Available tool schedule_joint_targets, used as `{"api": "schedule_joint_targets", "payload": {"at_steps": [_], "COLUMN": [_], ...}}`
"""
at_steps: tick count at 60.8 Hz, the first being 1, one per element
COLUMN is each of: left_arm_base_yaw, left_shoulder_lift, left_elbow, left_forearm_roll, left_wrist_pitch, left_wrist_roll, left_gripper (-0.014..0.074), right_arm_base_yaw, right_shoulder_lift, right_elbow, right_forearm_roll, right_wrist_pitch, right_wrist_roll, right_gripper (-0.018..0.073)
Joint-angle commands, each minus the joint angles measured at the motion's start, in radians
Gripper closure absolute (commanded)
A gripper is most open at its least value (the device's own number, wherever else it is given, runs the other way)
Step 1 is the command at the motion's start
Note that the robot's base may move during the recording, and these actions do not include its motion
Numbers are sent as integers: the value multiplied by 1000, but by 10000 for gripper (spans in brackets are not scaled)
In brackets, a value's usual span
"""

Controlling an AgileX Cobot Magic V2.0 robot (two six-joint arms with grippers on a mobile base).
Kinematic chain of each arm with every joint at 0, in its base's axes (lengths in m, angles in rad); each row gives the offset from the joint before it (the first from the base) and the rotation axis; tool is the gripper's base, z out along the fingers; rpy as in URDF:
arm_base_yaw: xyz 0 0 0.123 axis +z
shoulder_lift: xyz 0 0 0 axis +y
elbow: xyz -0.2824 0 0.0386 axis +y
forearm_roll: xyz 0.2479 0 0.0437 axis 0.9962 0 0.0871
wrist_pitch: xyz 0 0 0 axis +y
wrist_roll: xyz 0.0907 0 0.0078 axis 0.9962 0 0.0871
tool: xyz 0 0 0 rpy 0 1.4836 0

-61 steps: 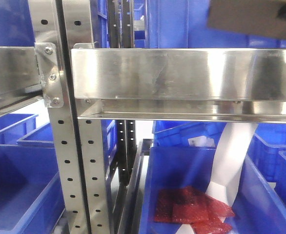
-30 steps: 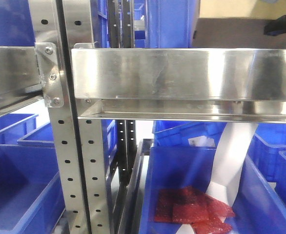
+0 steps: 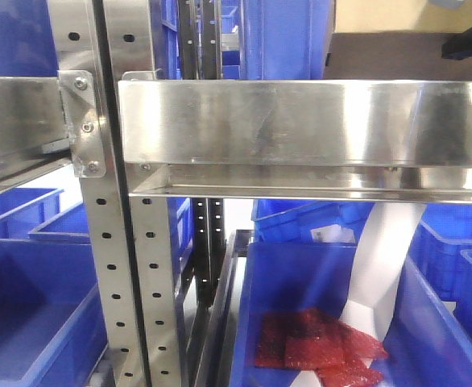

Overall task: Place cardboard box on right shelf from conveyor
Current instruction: 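Lower the held box onto the upper roller shelf with the right gripper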

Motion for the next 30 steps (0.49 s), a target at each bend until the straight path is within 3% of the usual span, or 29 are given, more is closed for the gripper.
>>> {"api": "schedule_joint_targets", "payload": {"at_steps": [1,11,30], "left_arm_base_yaw": [-2,-2,-2], "left_shoulder_lift": [-9,-9,-9], "left_elbow": [-3,-3,-3], "left_forearm_roll": [-5,-5,-5], "left_wrist_pitch": [-82,-82,-82], "left_wrist_roll": [-1,-1,-1], "left_gripper": [715,715,715], "right_arm_base_yaw": [1,1,1], "right_shoulder_lift": [-30,-30,-30], "right_elbow": [-40,-40,-40], "right_forearm_roll": [0,5,12], "right_wrist_pitch": [6,16,15], "right_wrist_roll": [-6,-6,-6], "right_gripper": [111,-31,-41]}}
